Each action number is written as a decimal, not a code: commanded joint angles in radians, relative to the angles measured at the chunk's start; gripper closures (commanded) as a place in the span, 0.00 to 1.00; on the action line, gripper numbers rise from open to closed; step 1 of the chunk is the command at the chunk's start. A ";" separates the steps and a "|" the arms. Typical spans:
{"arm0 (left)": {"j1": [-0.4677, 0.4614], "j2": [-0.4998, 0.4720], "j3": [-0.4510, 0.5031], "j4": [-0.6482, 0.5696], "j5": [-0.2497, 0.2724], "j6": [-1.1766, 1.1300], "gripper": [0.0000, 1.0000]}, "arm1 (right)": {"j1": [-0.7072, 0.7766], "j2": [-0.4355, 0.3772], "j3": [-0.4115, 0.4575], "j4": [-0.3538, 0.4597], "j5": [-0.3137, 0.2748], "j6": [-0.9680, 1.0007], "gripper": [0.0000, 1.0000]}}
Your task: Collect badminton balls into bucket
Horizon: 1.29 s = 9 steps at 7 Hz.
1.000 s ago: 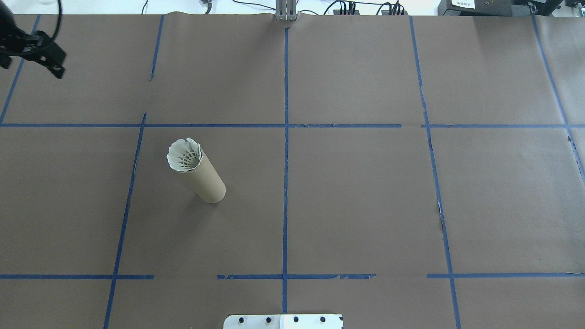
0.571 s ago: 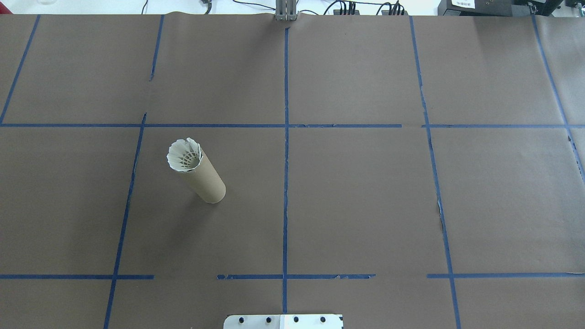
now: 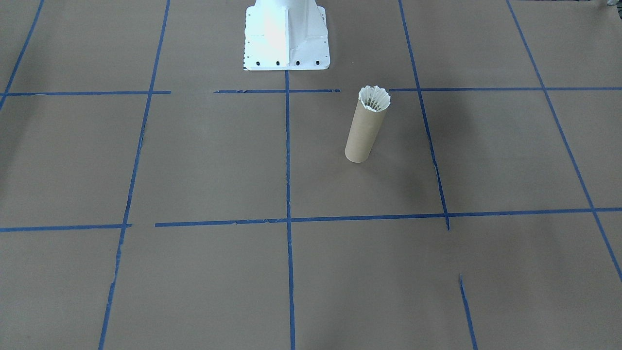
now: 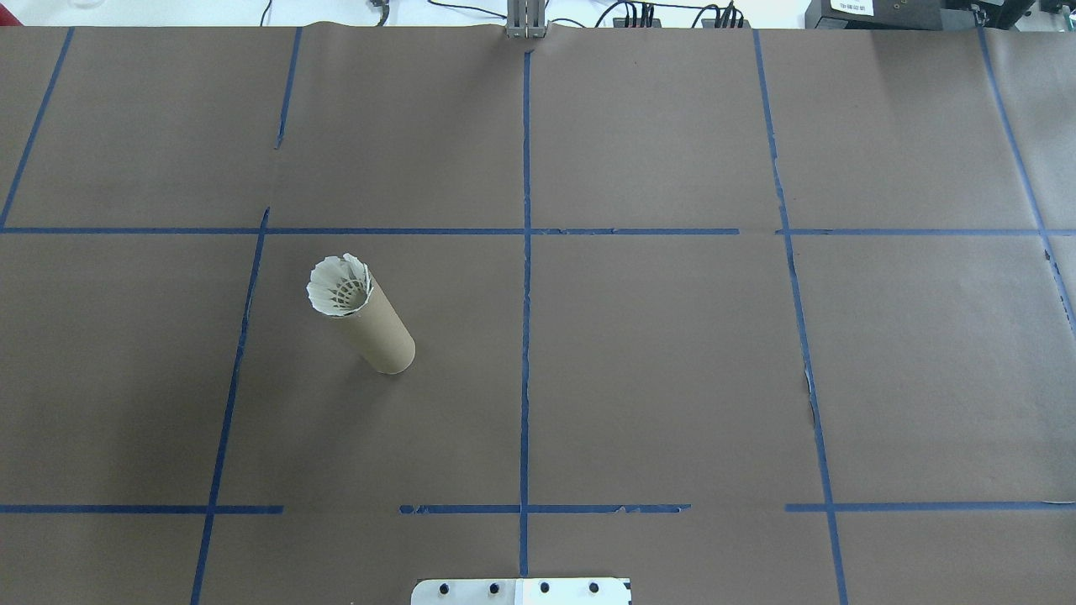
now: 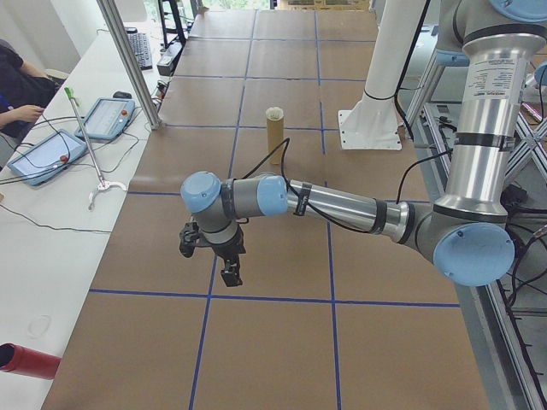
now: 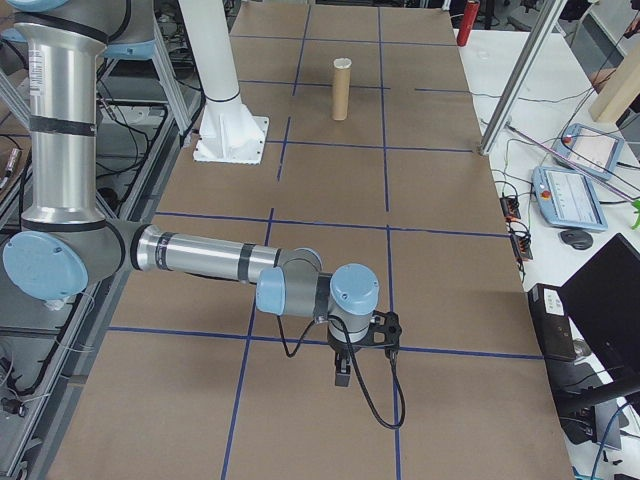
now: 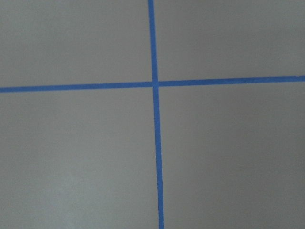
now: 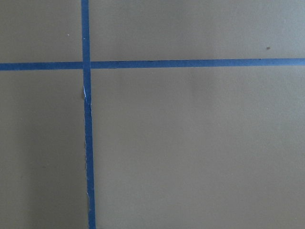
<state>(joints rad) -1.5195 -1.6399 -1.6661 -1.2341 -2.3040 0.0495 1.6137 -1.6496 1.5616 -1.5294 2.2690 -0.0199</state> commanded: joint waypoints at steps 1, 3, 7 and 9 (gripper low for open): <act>-0.002 0.088 0.029 -0.133 -0.055 0.003 0.00 | 0.000 0.001 0.000 0.000 0.000 0.000 0.00; -0.004 0.138 0.025 -0.257 -0.084 0.003 0.00 | 0.000 0.001 0.000 0.000 0.000 0.000 0.00; -0.008 0.118 -0.012 -0.254 -0.057 0.006 0.00 | 0.000 -0.001 0.000 0.000 0.001 0.000 0.00; -0.022 0.120 -0.035 -0.254 -0.035 0.115 0.00 | 0.000 0.001 0.000 0.000 0.000 0.000 0.00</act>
<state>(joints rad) -1.5307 -1.5212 -1.6871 -1.4881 -2.3497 0.0950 1.6137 -1.6494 1.5616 -1.5294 2.2692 -0.0199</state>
